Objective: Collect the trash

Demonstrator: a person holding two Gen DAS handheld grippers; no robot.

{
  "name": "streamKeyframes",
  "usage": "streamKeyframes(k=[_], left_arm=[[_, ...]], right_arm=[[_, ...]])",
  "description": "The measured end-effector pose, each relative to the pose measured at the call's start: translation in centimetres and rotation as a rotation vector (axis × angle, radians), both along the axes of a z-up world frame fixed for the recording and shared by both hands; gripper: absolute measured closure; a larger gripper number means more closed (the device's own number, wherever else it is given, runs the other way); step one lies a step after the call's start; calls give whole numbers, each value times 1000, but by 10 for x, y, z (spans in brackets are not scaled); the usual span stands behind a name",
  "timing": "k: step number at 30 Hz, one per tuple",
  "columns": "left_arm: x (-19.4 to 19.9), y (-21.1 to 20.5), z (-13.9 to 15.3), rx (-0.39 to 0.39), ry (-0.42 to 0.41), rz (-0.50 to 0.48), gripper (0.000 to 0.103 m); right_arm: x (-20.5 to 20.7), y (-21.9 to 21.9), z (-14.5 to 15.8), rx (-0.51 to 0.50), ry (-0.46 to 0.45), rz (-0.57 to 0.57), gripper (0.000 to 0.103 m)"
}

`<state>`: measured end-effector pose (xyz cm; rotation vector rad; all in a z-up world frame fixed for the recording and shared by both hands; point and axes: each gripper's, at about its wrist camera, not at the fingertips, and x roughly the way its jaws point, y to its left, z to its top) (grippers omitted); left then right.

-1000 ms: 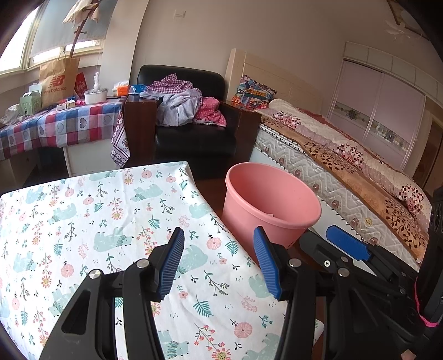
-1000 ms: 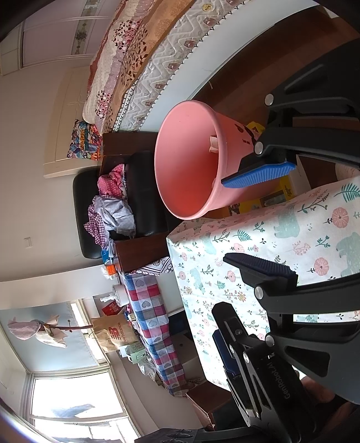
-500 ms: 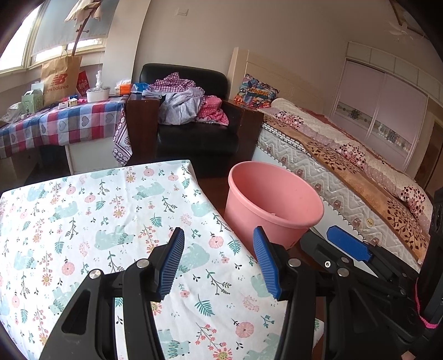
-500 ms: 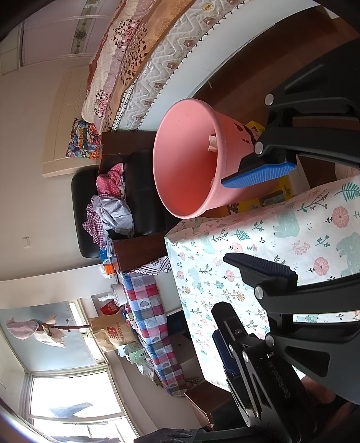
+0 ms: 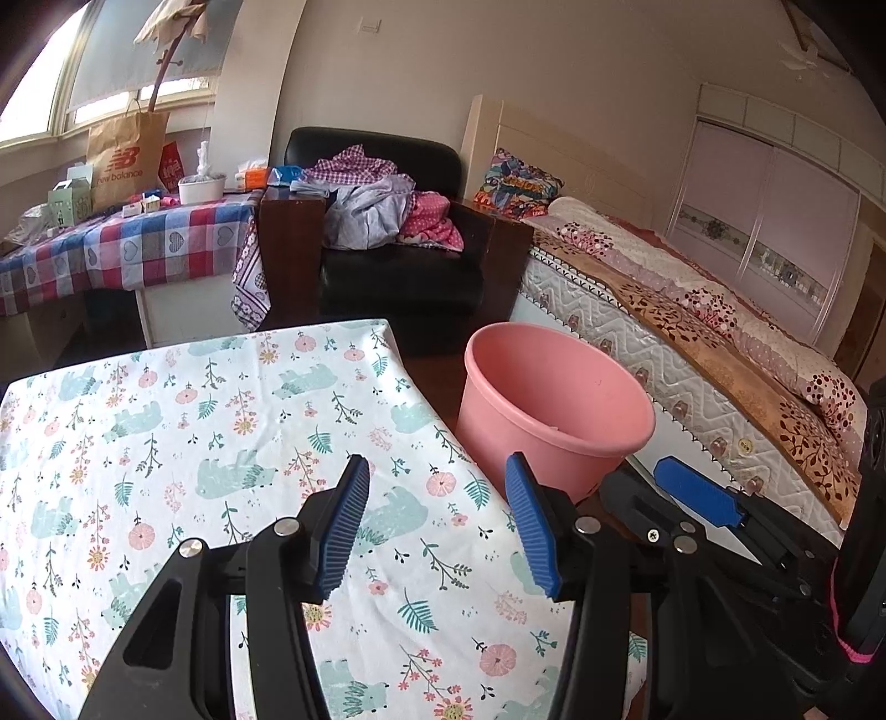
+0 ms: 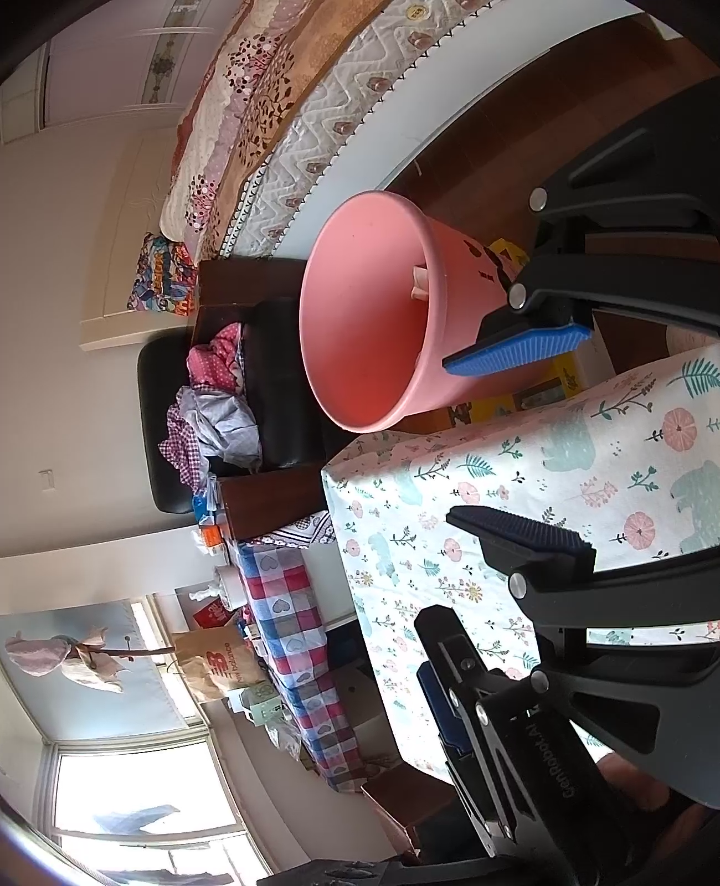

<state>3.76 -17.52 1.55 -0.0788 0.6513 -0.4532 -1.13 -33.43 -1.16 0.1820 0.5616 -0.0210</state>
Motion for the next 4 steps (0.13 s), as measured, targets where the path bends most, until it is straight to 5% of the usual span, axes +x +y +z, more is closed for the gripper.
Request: streamKeyframes(k=[4], left_arm=[[1,2,-2,-4,8,1,53]], right_arm=[[-2,1,-1,-1,1,2,53]])
